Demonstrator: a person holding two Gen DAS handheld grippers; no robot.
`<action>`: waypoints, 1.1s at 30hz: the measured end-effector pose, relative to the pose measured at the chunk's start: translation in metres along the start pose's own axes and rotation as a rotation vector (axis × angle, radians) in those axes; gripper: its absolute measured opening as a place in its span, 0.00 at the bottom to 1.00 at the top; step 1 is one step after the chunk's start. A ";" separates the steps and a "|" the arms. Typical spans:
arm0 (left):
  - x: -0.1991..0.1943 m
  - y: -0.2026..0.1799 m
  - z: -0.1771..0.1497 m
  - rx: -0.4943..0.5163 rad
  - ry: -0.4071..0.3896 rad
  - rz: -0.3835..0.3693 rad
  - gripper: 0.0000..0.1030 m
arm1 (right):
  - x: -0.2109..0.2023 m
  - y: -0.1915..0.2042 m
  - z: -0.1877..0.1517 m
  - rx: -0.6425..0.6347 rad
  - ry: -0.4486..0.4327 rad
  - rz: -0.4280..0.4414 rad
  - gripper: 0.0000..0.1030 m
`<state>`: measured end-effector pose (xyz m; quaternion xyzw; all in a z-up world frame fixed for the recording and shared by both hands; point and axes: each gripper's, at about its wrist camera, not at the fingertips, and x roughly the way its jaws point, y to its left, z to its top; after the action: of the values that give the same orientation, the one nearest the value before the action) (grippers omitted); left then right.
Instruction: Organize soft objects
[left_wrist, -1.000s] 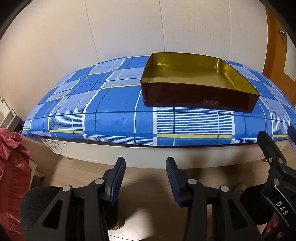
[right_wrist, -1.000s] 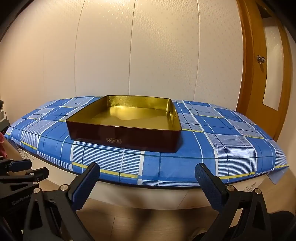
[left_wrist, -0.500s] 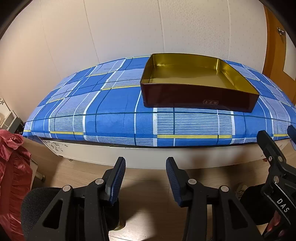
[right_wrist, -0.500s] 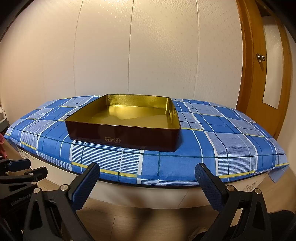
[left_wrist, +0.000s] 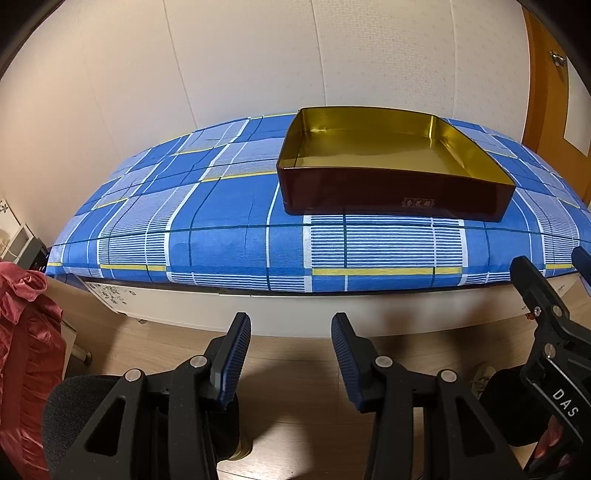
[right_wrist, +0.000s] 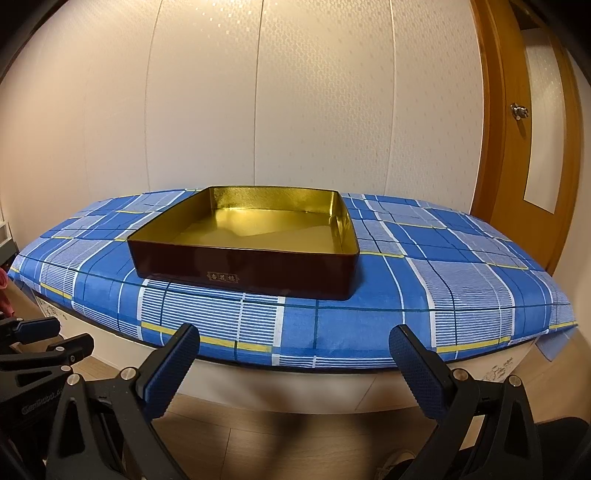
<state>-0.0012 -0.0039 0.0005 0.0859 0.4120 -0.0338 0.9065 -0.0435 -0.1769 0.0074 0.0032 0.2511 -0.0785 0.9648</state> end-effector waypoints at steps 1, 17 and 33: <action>0.000 0.000 0.000 0.002 -0.001 0.001 0.44 | 0.000 0.000 0.000 0.000 0.001 0.000 1.00; -0.006 -0.008 0.000 0.030 -0.030 -0.014 0.44 | 0.006 -0.002 -0.002 0.011 0.029 -0.005 1.00; -0.004 -0.009 -0.001 0.031 -0.021 -0.013 0.44 | 0.011 -0.002 -0.004 0.005 0.049 -0.008 1.00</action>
<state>-0.0055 -0.0124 0.0014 0.0968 0.4025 -0.0471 0.9091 -0.0363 -0.1805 -0.0009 0.0067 0.2744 -0.0829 0.9580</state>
